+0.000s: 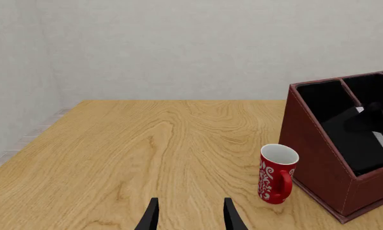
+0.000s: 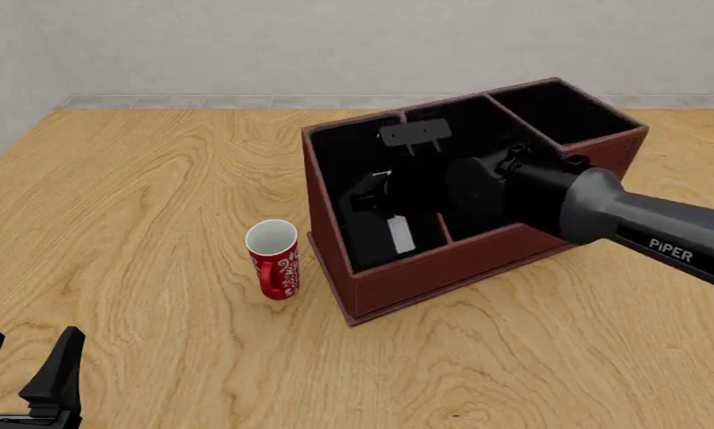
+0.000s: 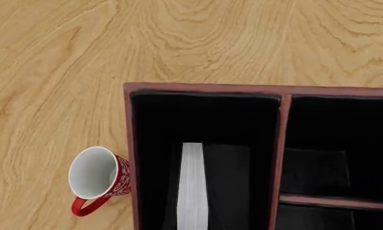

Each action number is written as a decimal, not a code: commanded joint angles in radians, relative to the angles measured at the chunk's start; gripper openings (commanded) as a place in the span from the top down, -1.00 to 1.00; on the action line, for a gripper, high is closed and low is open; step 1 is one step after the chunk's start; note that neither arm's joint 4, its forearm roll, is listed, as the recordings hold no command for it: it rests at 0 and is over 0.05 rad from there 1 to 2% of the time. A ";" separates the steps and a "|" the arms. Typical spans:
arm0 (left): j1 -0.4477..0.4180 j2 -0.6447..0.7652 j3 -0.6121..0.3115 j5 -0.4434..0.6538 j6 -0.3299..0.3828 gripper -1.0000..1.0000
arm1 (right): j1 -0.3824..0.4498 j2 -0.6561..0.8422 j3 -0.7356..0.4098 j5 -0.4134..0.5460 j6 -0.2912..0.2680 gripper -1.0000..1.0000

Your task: Pick up the book and place it in the left compartment of the caddy.

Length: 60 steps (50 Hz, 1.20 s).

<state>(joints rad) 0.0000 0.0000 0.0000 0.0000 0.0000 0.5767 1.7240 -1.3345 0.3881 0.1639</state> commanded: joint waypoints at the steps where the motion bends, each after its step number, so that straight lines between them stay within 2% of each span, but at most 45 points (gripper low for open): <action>1: 0.000 0.000 0.000 0.000 0.000 -1.00 | 0.005 -0.008 -0.007 -0.001 0.020 -1.00; 27: 0.000 0.000 0.000 0.000 0.000 -1.00 | 0.015 -0.028 -0.014 0.020 0.008 -1.00; 60: 0.000 0.000 0.000 0.000 0.000 -1.00 | -0.006 -0.166 -0.054 0.140 -0.050 -1.00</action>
<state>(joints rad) 0.0000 0.0000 0.0000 0.0000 0.0000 0.5750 1.6031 -1.3831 0.4933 0.1293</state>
